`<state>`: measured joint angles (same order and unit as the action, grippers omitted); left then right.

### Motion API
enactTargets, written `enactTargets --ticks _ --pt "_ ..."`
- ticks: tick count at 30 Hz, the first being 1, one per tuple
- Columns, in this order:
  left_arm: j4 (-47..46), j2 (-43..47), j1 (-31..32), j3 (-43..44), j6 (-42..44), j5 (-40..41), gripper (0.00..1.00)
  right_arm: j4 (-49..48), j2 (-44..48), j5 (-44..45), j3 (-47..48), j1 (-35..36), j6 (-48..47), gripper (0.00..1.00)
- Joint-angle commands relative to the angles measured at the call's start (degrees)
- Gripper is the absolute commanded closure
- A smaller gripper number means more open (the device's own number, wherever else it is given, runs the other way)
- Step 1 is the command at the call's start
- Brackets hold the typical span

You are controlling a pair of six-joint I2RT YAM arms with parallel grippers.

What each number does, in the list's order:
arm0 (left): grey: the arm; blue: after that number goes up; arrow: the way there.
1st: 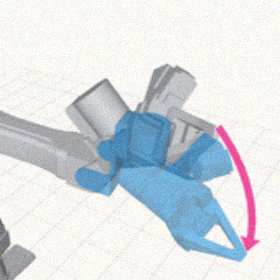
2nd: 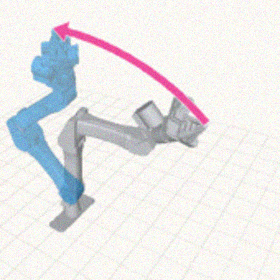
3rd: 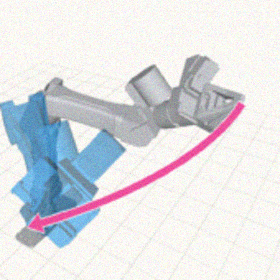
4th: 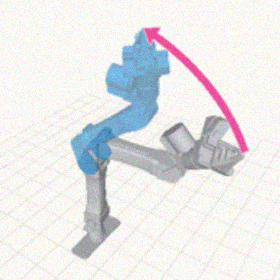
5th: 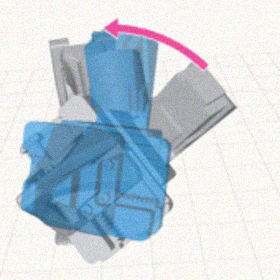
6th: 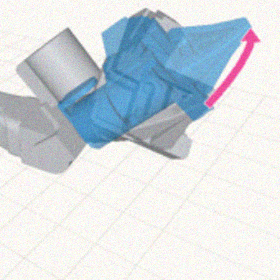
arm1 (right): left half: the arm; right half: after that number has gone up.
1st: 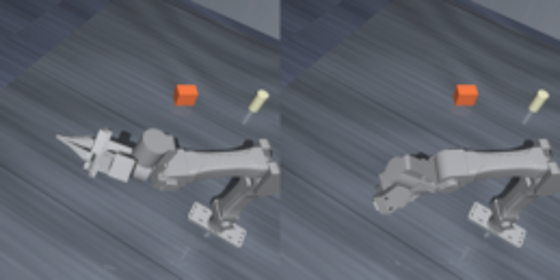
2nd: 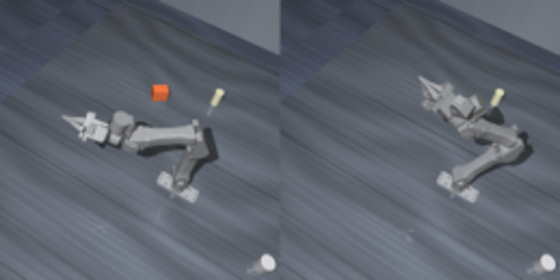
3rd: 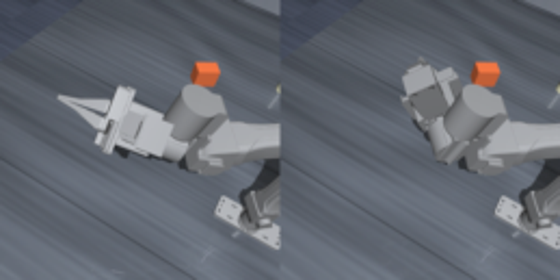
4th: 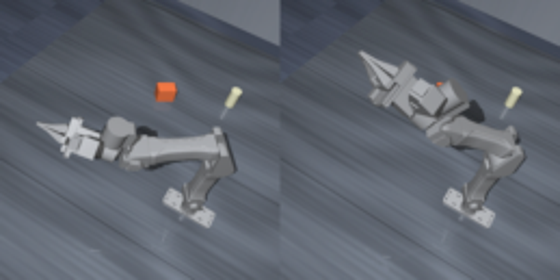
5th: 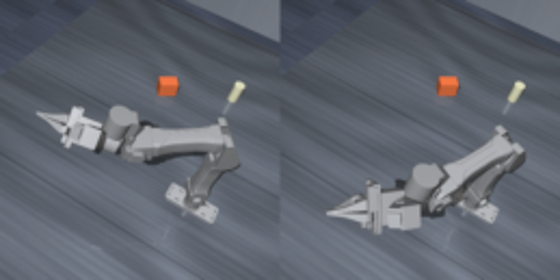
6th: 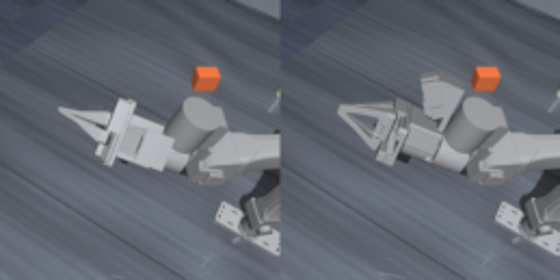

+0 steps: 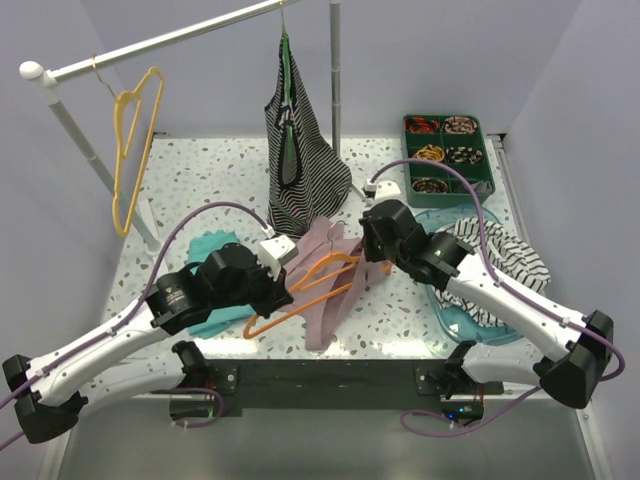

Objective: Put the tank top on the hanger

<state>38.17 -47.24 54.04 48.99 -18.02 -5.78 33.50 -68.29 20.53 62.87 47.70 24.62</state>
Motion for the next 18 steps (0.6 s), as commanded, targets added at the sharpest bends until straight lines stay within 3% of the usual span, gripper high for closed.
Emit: enactTargets --ticks 1,10,13,14,17,18 --pt "-12.7 0.5 0.1 -3.7 -3.9 1.9 1.0 1.3 1.2 3.3 5.5 3.7 -1.7 1.0" --pt "-32.3 0.4 0.1 -13.4 -7.6 0.7 1.0 -0.5 3.3 2.9 3.0 4.6 -2.6 1.0" --pt "-35.1 0.0 0.1 -14.9 -7.6 1.3 1.0 -0.2 3.4 4.1 2.3 4.6 -3.3 0.88" --pt "-35.4 -0.2 0.1 -15.3 -7.4 1.6 1.0 -0.4 3.8 4.2 1.7 4.5 -3.7 0.77" --pt "-36.5 -0.3 0.1 -16.0 -7.0 1.5 1.0 -1.9 6.4 3.6 -0.1 4.5 -5.5 0.56" --pt "-36.8 -0.3 0.2 -16.1 -6.8 1.5 1.0 -2.4 7.3 3.1 -0.5 4.5 -6.1 0.53"
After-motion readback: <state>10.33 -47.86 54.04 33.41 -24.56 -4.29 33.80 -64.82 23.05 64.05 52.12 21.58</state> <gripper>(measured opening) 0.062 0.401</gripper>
